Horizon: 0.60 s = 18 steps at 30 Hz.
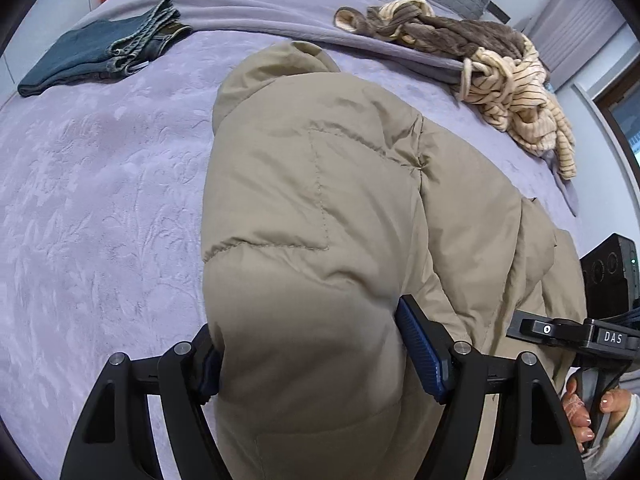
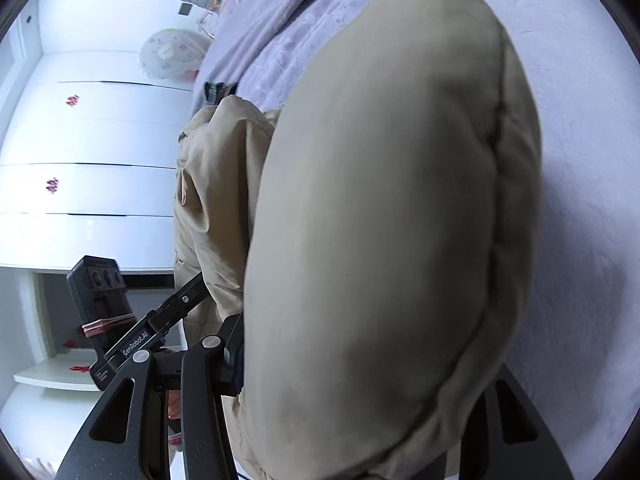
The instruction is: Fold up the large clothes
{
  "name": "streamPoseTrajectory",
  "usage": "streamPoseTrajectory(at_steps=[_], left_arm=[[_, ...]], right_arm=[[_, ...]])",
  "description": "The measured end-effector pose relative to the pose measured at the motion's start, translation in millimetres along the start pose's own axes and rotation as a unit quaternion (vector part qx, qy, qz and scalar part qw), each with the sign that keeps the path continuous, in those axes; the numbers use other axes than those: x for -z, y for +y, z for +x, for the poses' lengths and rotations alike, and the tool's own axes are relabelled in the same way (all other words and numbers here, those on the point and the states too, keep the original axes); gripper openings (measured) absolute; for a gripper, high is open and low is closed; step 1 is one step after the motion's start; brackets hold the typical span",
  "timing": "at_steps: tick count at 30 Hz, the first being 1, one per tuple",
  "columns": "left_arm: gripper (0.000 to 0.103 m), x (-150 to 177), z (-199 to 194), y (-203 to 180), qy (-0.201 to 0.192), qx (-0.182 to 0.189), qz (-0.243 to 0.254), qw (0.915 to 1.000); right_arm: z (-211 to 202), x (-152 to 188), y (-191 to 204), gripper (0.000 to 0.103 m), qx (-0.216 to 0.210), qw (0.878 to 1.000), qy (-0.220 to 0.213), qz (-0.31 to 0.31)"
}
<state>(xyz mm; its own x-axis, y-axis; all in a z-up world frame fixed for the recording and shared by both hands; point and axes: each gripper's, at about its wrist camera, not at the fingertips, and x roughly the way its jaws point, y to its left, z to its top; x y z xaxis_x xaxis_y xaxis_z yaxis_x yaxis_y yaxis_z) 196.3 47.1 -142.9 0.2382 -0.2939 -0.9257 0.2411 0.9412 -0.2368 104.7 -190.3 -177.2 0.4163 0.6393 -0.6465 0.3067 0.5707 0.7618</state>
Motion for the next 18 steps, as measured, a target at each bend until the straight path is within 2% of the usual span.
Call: streamPoseTrajectory(at_steps=[3, 4, 8, 10, 12, 13, 14, 15, 16, 18], left_arm=[[0.078, 3, 13, 11, 0.000, -0.002, -0.005, 1.0000], [0.079, 5, 14, 12, -0.002, -0.003, -0.003, 1.0000], [0.083, 13, 7, 7, -0.009, -0.035, 0.011, 0.9993], [0.083, 11, -9, 7, -0.039, -0.067, 0.010, 0.9970], [0.083, 9, -31, 7, -0.084, -0.077, 0.007, 0.9934], [0.083, 4, -39, 9, -0.099, -0.076, 0.005, 0.9922], [0.083, 0, -42, 11, -0.106, -0.075, 0.002, 0.9915], [0.083, -6, -42, 13, -0.106, -0.075, 0.002, 0.9915], [0.083, -11, -38, 13, -0.101, -0.077, 0.004, 0.9919], [0.083, -16, -25, 13, -0.087, -0.081, 0.006, 0.9928]], right_arm=[[10, -2, 7, 0.057, 0.032, 0.999, 0.008, 0.000], [6, 1, 6, 0.061, 0.046, 0.999, 0.010, 0.002], [-27, 17, 9, 0.064, 0.114, 0.993, 0.006, -0.007], [-52, 30, 16, 0.064, 0.155, 0.988, -0.020, -0.015], [-81, 38, 21, 0.064, 0.195, 0.979, -0.056, -0.025], [-98, 44, 23, 0.061, 0.199, 0.976, -0.080, -0.031], [-108, 35, 32, 0.055, 0.195, 0.975, -0.101, -0.038], [-116, 28, 45, 0.039, 0.186, 0.974, -0.120, -0.049], [-121, 31, 56, 0.032, 0.172, 0.974, -0.130, -0.063], [-117, 37, 70, 0.032, 0.159, 0.975, -0.128, -0.090]])
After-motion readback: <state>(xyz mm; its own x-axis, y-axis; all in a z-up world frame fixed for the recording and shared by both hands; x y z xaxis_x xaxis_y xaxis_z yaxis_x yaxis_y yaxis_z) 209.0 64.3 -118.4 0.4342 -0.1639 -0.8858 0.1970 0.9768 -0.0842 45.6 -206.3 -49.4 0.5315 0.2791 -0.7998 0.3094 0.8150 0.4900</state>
